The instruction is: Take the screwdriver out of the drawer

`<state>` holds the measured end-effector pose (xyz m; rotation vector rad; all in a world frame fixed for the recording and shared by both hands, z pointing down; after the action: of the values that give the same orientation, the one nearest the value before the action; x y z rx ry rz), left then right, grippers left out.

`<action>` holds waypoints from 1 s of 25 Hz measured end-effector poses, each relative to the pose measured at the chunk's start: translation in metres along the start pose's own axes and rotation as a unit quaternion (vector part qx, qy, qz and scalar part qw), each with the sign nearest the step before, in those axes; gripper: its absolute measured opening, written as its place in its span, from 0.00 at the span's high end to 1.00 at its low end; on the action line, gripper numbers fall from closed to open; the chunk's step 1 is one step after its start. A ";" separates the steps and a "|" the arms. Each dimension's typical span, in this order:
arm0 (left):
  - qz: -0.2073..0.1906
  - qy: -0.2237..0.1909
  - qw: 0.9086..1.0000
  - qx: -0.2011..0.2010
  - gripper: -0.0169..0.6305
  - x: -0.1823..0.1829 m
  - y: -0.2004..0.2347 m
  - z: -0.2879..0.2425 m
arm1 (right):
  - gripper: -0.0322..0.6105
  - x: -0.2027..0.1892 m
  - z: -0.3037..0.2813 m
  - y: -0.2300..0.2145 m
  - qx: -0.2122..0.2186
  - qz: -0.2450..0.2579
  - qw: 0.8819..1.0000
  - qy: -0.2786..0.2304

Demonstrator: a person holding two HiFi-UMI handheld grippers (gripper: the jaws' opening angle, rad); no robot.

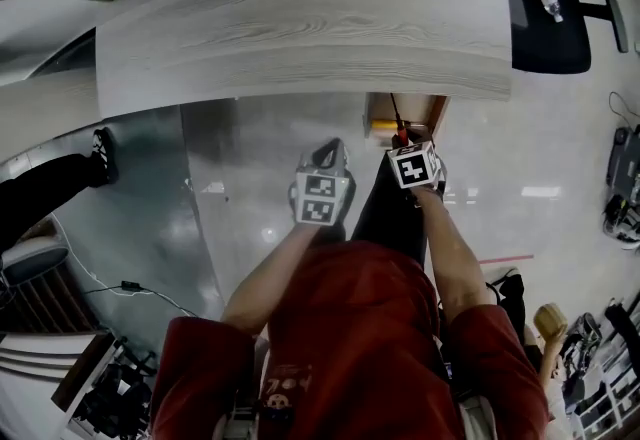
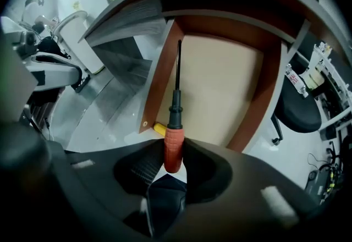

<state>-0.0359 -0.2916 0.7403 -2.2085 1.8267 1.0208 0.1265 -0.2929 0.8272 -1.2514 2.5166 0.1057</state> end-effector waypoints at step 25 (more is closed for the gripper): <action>-0.056 -0.099 0.992 -0.060 0.98 0.068 -0.043 0.102 | 0.78 0.018 0.166 0.030 -0.114 -0.117 0.974 -0.155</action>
<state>-0.0365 -0.2880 0.6100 -2.1554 1.5794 1.3043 0.1357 -0.2538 0.6620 -1.4807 2.1193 0.5065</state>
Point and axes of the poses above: the fingertips, and each gripper's own axes: z backward along the fingers, y to its left, x out of its top, the point moved 4 cm from there along z, backward along the fingers, and after that the axes turned 13 degrees about z, right-handed, at the moved point
